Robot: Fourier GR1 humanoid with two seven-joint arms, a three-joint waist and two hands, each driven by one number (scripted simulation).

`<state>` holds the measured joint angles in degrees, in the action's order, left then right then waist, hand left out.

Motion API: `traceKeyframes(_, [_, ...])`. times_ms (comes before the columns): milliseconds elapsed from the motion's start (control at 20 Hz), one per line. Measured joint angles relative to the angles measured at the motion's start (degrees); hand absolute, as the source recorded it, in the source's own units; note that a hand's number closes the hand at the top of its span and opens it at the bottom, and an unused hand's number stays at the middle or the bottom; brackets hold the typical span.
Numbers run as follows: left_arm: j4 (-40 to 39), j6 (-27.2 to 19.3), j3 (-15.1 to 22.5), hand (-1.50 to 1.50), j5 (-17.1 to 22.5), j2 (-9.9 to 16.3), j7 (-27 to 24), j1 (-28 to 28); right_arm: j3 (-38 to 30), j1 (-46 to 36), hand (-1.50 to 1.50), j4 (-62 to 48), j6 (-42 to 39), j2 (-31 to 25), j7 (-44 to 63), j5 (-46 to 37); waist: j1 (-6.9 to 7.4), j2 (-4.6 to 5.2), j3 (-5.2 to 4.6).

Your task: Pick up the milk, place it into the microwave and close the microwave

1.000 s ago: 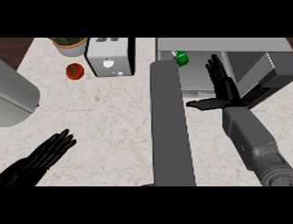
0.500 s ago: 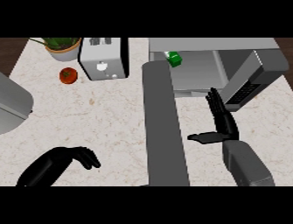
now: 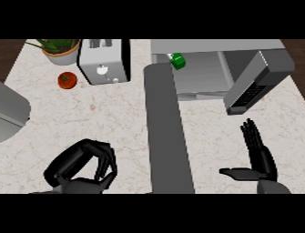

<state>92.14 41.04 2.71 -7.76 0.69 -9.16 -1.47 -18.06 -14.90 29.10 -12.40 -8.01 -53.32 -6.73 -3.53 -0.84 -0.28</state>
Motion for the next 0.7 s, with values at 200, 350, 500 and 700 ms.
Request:
traceKeyframes(200, [-3.8, -3.6, 4.78, 1.5, -4.63, -0.42, -3.14, 1.99, 0.41, 8.49, -1.5, 8.62, -1.96, -1.52, 0.61, 2.25, -0.01, 0.14, -0.01])
traceKeyframes(350, [-7.8, -6.58, 7.72, 1.5, -6.58, -0.56, -6.03, 3.75, 1.04, 15.28, -1.5, 16.16, -4.07, -2.69, 1.78, 4.3, 0.1, 0.29, -0.03])
traceKeyframes(500, [-10.97, -11.5, 11.95, 1.5, -8.69, -0.62, -9.37, 4.85, 2.15, 21.25, -1.5, 23.81, -6.6, -3.44, 3.38, 6.64, 0.32, 0.41, -0.02])
traceKeyframes(700, [-15.61, -17.58, 18.51, 1.5, -6.79, -0.55, -10.49, 7.83, 2.82, 27.28, -1.5, 33.8, -9.39, -5.01, 5.58, 10.62, 0.48, 0.58, 0.03])
